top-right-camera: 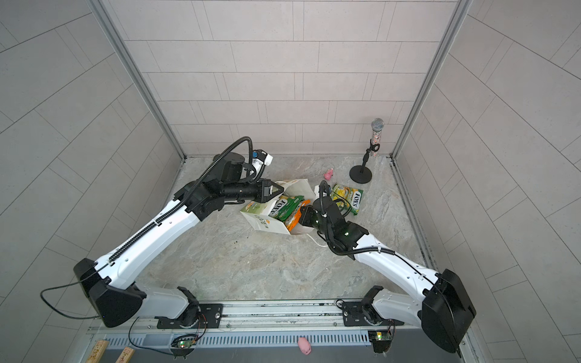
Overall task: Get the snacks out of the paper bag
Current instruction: 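Grasp the orange packet's corner and lift it out with the right gripper, then lower the orange packet onto the floor beside the green packet, open right gripper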
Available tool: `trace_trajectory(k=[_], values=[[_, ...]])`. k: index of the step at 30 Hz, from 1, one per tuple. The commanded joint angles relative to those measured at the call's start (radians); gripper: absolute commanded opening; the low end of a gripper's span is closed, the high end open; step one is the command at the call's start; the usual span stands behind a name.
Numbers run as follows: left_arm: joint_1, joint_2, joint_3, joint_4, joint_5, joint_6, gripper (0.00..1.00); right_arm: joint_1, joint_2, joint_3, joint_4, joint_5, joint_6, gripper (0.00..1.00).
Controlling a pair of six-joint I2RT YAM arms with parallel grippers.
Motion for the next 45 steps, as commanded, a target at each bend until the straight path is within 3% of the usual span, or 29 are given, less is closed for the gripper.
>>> trace_trajectory(k=[1,20,32,39,45], values=[[-0.007,-0.016,-0.007,0.016,-0.002,0.008,0.0,-0.008,-0.044,0.038,-0.013,-0.004,-0.03,0.0],[-0.006,-0.032,-0.024,0.013,-0.043,0.013,0.0,-0.045,-0.245,0.19,-0.18,-0.014,-0.113,0.0],[-0.005,-0.051,-0.023,-0.017,-0.108,0.028,0.0,-0.063,-0.366,0.287,-0.358,0.129,-0.194,0.0],[-0.005,-0.071,-0.02,-0.035,-0.125,0.038,0.0,-0.193,-0.405,0.327,-0.497,0.158,-0.246,0.0],[-0.006,-0.089,-0.019,-0.044,-0.138,0.045,0.0,-0.403,-0.39,0.271,-0.555,0.053,-0.297,0.0]])
